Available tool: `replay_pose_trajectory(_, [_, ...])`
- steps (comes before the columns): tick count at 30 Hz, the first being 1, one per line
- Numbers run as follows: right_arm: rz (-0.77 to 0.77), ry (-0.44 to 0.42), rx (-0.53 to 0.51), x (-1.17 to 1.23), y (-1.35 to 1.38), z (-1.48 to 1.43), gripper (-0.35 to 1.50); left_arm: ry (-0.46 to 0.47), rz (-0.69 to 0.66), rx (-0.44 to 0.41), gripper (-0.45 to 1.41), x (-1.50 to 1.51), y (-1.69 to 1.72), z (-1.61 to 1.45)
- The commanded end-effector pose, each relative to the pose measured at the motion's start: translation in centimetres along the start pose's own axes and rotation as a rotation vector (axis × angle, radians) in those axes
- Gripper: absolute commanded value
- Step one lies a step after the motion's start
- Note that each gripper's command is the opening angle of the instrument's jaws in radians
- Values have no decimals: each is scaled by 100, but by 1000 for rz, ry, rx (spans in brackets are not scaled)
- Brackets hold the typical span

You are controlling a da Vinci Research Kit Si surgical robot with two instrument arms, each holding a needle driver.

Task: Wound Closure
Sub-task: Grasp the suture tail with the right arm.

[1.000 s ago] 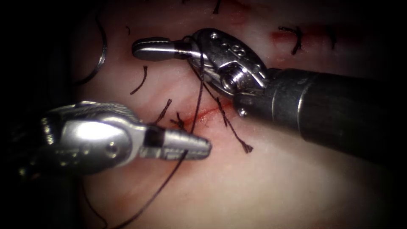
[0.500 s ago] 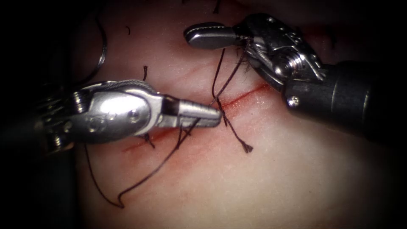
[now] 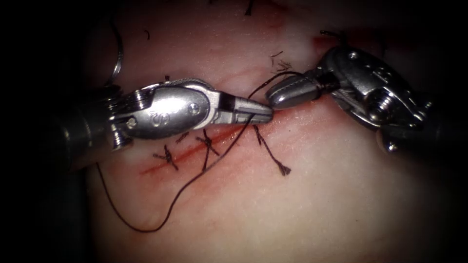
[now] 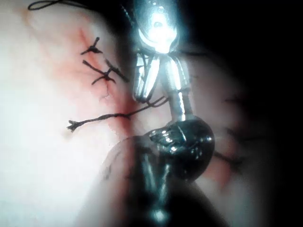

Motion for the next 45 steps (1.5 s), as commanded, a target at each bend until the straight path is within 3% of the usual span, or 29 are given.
replay_pose_trajectory(1, [-3,-45,29,-8,4,2,-35,1,-2,-3,-35,-5,-7,6])
replay_pose_trajectory(8, [-18,-239,160,-16,-8,8,-35,9,-10,-25,-35,-14,-2,4])
replay_pose_trajectory(13, [55,-517,294,-20,-12,19,-35,9,-11,-29,-35,-18,-1,4])
replay_pose_trajectory(14, [94,-603,269,-20,-13,23,-8,9,-11,-28,-35,-17,0,5])
replay_pose_trajectory(15, [94,-603,269,-20,-13,23,-8,9,-11,-28,-35,-17,0,5])
replay_pose_trajectory(16, [119,-635,247,-20,-14,25,20,7,-11,-26,-35,-16,0,5])
replay_pose_trajectory(17, [146,-658,233,-20,-15,28,26,5,-12,-28,-35,-15,1,6])
replay_pose_trajectory(19, [201,-681,213,-21,-17,31,12,1,-13,-32,-35,-13,3,7])
replay_pose_trajectory(22, [243,-753,178,-26,-17,38,22,-5,-14,-37,-35,-8,8,9])
replay_pose_trajectory(23, [274,-822,139,-29,-15,43,31,-4,-15,-38,-35,-5,11,11])
replay_pose_trajectory(28, [304,-897,80,-30,-8,47,42,-12,-18,-45,-35,1,14,12])
replay_pose_trajectory(34, [393,-1032,-80,-38,0,43,88,-20,-24,-44,-35,8,14,10])
replay_pose_trajectory(38, [406,-1063,-132,-45,2,39,103,-22,-25,-39,-35,9,15,3])
replay_pose_trajectory(45, [460,-1093,-158,-68,-3,37,101,-41,-24,-27,-35,8,16,-7])
